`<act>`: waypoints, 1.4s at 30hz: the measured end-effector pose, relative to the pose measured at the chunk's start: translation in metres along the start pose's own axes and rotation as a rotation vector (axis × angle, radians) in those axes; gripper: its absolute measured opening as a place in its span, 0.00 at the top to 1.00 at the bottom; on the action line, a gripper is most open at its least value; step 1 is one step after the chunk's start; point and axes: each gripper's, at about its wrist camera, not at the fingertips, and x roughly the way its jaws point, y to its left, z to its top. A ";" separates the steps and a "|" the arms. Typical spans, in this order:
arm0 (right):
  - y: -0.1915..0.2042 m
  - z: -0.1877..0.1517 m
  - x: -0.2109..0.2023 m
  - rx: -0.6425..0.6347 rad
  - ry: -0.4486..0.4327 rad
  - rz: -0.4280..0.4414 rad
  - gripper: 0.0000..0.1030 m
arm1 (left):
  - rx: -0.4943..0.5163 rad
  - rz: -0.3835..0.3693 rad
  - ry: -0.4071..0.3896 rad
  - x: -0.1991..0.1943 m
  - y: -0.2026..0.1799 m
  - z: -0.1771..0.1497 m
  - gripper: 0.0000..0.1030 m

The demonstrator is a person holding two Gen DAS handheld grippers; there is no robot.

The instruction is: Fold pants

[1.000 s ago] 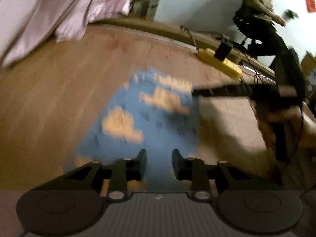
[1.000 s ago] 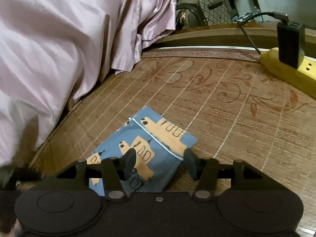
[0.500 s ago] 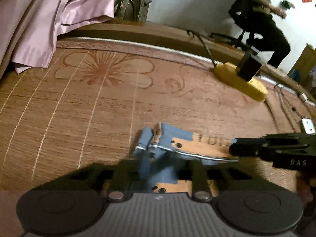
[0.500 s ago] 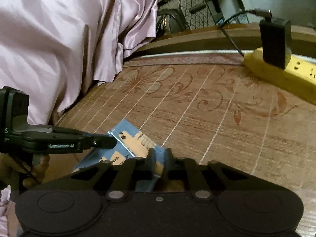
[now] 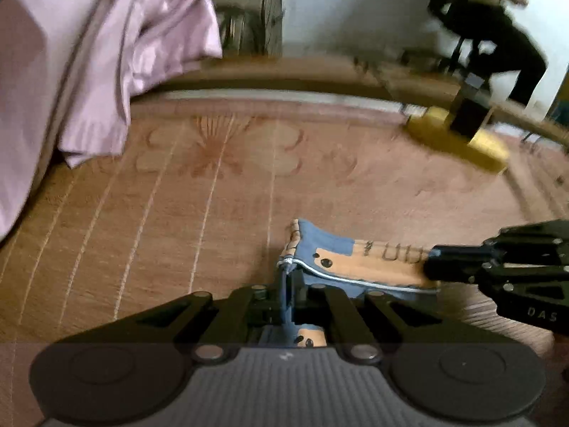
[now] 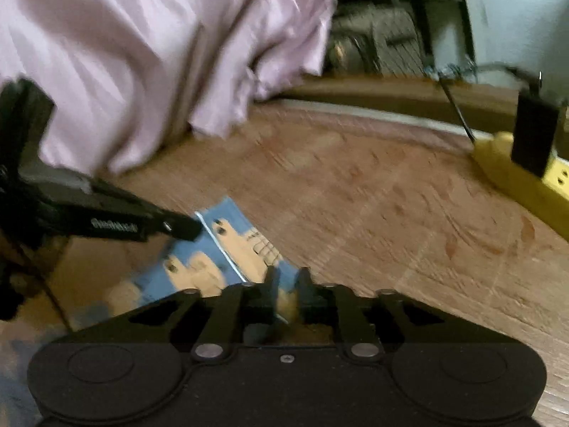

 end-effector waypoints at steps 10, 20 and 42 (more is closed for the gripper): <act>0.029 -0.011 -0.013 -0.231 -0.097 0.155 0.47 | -0.159 0.213 -0.242 -0.076 0.029 -0.077 0.43; 0.070 -0.019 0.006 -0.354 0.020 0.205 0.32 | -0.631 0.685 -0.170 -0.194 0.018 -0.283 0.40; 0.139 -0.048 -0.012 -0.667 -0.026 0.233 0.11 | -0.805 0.760 -0.252 -0.251 0.008 -0.389 0.18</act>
